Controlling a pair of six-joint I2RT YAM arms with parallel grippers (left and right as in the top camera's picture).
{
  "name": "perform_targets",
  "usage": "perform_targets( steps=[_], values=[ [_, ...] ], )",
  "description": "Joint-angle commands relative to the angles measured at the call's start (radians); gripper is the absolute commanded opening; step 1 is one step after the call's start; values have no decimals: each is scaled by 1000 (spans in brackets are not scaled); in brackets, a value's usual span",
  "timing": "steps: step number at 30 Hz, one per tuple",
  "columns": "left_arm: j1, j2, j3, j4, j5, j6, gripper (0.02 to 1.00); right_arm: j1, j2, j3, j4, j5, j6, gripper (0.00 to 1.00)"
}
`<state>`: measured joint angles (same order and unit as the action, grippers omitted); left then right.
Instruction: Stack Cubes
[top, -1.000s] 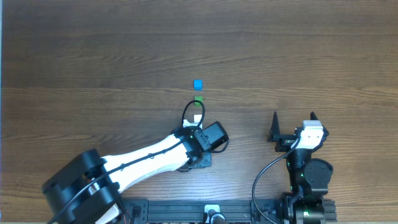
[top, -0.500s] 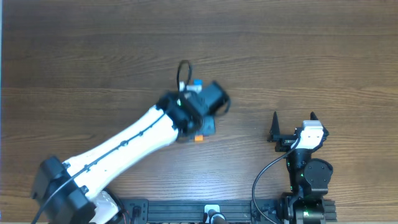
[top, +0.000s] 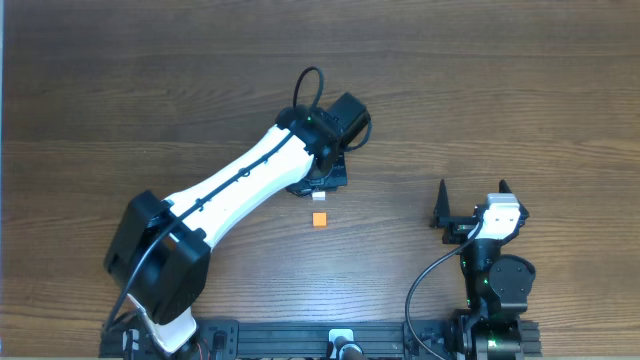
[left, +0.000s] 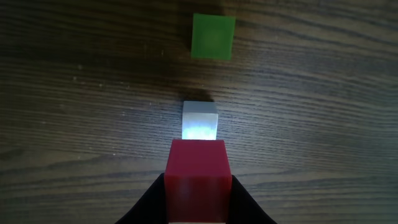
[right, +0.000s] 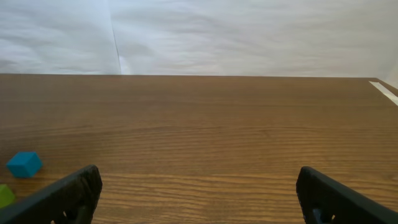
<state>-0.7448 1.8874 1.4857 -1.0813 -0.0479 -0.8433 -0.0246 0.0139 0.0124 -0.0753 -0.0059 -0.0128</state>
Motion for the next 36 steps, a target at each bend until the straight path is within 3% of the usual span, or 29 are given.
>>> perform_targets(
  steps=[1, 36],
  values=[
    [3, 26, 15, -4, 15, 25, 38, 0, -9, -7, 0, -12, -7, 991],
    [3, 92, -46, 62, 33, 29, 42, 0, -9, -7, 0, -12, -7, 993]
  ],
)
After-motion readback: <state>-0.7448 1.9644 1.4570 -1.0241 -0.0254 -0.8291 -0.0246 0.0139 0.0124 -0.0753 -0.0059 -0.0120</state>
